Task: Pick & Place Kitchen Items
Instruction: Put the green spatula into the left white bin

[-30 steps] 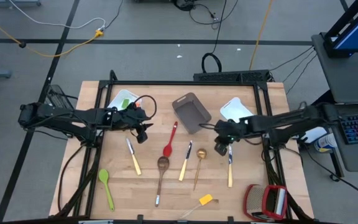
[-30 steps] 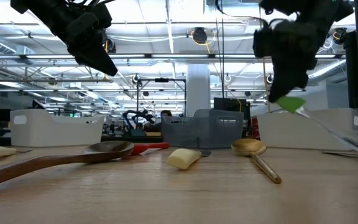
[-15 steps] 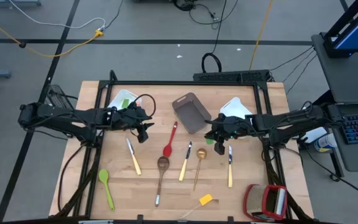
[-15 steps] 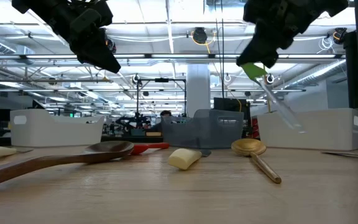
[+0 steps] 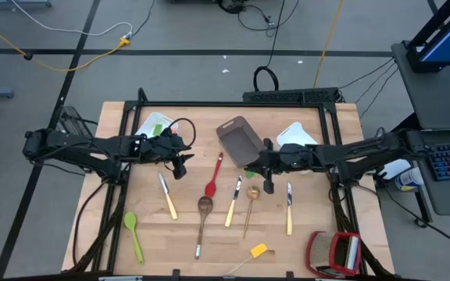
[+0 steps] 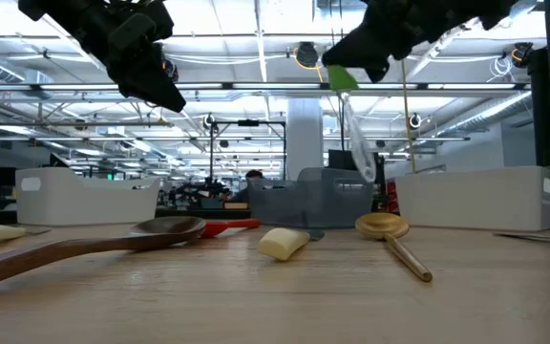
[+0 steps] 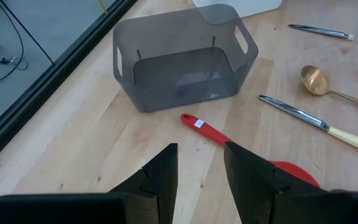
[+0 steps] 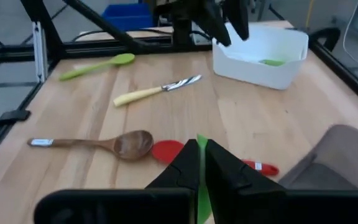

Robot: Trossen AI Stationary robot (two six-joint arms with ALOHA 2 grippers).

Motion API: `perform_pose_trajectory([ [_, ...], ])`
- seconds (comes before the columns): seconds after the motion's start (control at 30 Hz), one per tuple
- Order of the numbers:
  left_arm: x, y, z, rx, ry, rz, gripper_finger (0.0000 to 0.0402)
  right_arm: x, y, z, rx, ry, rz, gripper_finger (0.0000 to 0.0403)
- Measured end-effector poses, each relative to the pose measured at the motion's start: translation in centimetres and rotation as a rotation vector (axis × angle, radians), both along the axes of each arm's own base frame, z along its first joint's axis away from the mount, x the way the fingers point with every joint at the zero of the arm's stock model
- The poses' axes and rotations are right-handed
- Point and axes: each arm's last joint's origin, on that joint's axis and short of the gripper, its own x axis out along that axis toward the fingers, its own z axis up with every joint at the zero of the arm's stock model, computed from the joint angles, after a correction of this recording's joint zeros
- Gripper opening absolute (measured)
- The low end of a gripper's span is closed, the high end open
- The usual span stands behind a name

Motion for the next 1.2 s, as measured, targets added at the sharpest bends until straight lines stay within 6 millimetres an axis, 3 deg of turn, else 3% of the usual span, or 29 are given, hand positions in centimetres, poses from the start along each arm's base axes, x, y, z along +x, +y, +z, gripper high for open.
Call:
perform_pose_trajectory([
  [0.37,0.0,0.0,0.0,-0.001,-0.001,0.000,0.0136,2.4,0.1,-2.3,-0.028,-0.010,0.010,0.0008],
  [1.2,0.0,0.0,0.0,-0.001,0.000,0.000,0.0136,2.5,0.1,-1.9,-0.020,-0.052,0.008,0.0010],
])
